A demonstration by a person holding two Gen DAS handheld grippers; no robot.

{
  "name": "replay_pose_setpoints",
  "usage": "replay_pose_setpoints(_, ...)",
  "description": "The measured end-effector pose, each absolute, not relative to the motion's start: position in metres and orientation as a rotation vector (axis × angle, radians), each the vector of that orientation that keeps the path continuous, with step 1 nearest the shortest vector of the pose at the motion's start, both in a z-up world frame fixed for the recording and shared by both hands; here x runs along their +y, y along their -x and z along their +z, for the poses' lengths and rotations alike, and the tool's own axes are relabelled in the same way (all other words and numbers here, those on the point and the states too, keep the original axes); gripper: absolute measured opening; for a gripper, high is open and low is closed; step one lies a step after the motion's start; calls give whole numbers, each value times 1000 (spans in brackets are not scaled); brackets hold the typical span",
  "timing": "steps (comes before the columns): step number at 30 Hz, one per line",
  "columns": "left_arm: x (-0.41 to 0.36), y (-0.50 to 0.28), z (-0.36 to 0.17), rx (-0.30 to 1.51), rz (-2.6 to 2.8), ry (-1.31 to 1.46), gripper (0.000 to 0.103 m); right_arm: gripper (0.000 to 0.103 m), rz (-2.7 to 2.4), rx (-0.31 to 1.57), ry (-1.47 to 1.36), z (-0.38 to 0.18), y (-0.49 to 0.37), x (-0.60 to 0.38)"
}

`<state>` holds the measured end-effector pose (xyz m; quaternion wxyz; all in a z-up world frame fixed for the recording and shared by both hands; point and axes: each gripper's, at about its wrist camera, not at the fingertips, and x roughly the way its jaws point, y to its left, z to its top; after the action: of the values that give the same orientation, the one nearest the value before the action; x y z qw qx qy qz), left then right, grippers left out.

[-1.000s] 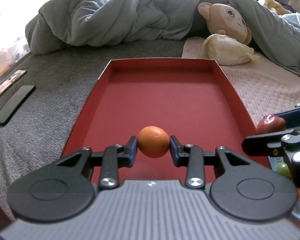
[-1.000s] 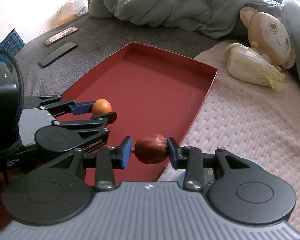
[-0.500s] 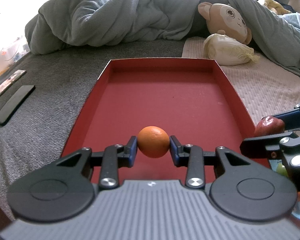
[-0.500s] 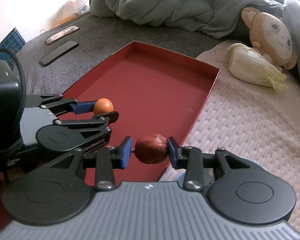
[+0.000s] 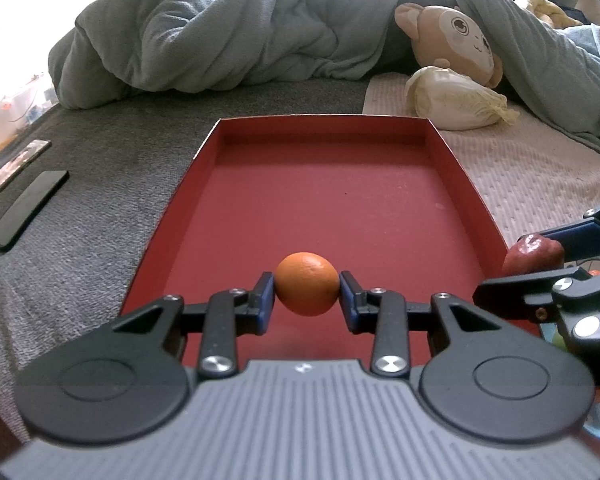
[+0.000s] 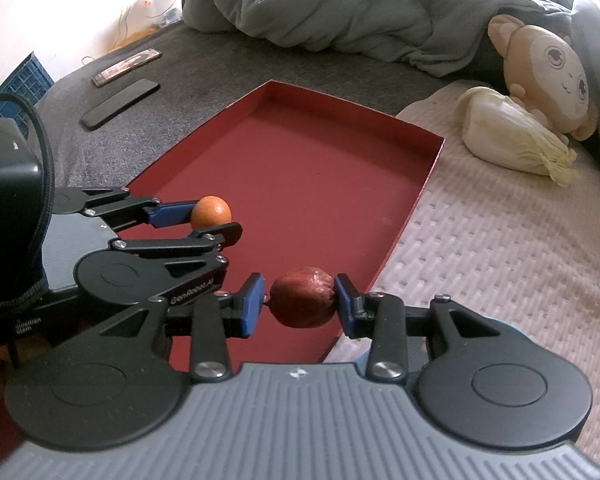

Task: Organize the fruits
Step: 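Lift the tangerine and red fruit up from the red tray, then carry both fruits over the blue tiger plate and open both grippers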

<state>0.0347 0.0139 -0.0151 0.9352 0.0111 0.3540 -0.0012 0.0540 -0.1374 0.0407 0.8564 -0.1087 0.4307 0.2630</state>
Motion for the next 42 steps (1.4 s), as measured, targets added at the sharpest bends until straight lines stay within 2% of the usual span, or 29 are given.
replay_pose_setpoints(42,14,-32,-14,718,-14,-34,38,44,548,898,223,44,-52,-143)
